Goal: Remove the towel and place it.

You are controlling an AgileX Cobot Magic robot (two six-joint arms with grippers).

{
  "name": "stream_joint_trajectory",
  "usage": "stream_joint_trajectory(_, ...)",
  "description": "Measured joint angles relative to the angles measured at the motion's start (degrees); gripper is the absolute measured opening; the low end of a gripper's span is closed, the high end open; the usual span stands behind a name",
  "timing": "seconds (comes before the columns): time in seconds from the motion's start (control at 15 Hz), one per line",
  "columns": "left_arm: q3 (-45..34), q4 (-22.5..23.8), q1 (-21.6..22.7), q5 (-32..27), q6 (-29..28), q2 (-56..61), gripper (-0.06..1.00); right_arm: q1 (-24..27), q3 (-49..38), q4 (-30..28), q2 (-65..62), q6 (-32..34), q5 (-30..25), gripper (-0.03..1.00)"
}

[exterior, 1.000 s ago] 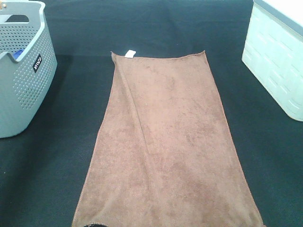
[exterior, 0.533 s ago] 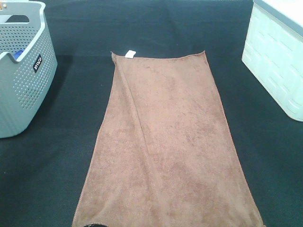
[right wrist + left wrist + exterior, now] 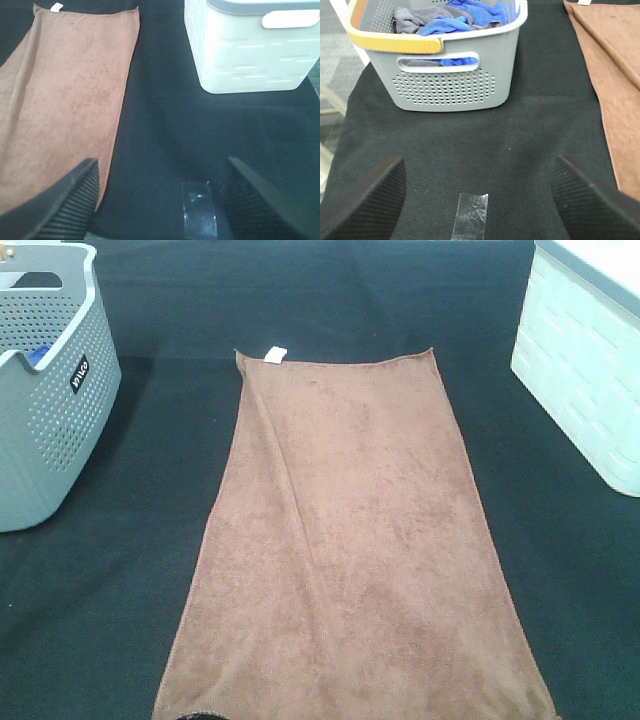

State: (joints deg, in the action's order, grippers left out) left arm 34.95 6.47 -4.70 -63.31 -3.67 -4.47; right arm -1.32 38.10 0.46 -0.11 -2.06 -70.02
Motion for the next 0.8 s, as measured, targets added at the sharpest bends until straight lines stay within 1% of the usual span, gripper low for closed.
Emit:
stream_joint_trajectory(0.07, -1.8, -0.1, 0.0, 0.2, 0.6, 3.5, 0.76, 0.0, -1.5, 0.0, -0.2, -0.2, 0.0, 0.68)
stream_joint_trajectory(0.13, -4.5, -2.2, 0.0, 0.7, 1.4, 4.7, 0.76, 0.0, -5.4, 0.1, -0.2, -1.7, -0.1, 0.68)
stream_joint_trajectory(0.2, -4.5, -2.2, 0.0, 0.7, 1.4, 4.7, 0.76, 0.0, -5.4, 0.1, -0.2, -1.7, -0.1, 0.68)
stream_joint_trajectory(0.27, -5.8, -6.5, 0.0, 2.5, 3.7, 4.8, 0.76, -0.6, -6.6, 0.5, -0.2, -2.1, 0.9, 0.68)
stream_joint_trajectory(0.33, -5.8, -6.5, 0.0, 2.9, 4.2, 4.8, 0.76, -0.7, -7.0, 0.4, -0.2, -2.3, 3.1, 0.68)
stream_joint_trajectory(0.4, -5.8, -6.5, 0.0, 2.9, 4.2, 4.8, 0.76, -0.7, -7.0, 0.4, -0.2, -2.3, 3.1, 0.68)
stream_joint_trajectory(0.53, -5.8, -7.2, 0.0, 2.9, 4.5, 4.8, 0.76, -0.7, -8.9, 0.3, -0.2, -2.3, 7.7, 0.68)
stream_joint_trajectory(0.8, -5.8, -7.3, 0.0, 3.1, 4.6, 4.8, 0.76, -0.7, -9.1, 0.3, -0.2, -2.3, 8.8, 0.68)
